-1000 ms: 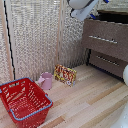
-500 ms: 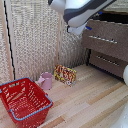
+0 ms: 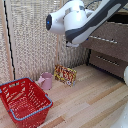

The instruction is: Transport the gripper mindfully toward the orange-red bowl and clasp it to elevate with ease. Ensure your robot's arm aligns efficiently with the top drawer's opening. Carefully slide the orange-red bowl into the designated spot with precision. After confirmation, withdraw the gripper gently. Close the drawer smoothly by transitioning the gripper to its handle.

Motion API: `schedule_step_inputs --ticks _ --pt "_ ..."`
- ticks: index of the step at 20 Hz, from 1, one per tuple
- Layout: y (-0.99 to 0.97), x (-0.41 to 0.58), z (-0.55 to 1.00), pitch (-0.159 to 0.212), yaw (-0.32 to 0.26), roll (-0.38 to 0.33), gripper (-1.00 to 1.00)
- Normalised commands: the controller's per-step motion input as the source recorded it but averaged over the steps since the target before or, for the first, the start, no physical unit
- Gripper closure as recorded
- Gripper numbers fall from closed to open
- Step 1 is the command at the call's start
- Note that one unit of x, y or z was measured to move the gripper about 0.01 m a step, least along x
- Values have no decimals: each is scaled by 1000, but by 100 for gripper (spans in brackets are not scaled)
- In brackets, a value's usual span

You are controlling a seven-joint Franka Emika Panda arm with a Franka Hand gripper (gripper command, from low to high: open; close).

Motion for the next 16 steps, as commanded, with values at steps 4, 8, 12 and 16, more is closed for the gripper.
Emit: schedule_step_inputs --ticks 4,8,12,16 --pt "-426 -41 0 -2 215 -101 -100" --pt "-406 -46 -124 51 194 -44 -100" --pt "-472 -54 -118 78 149 -10 -100" --pt "-474 0 -148 134 102 0 -100"
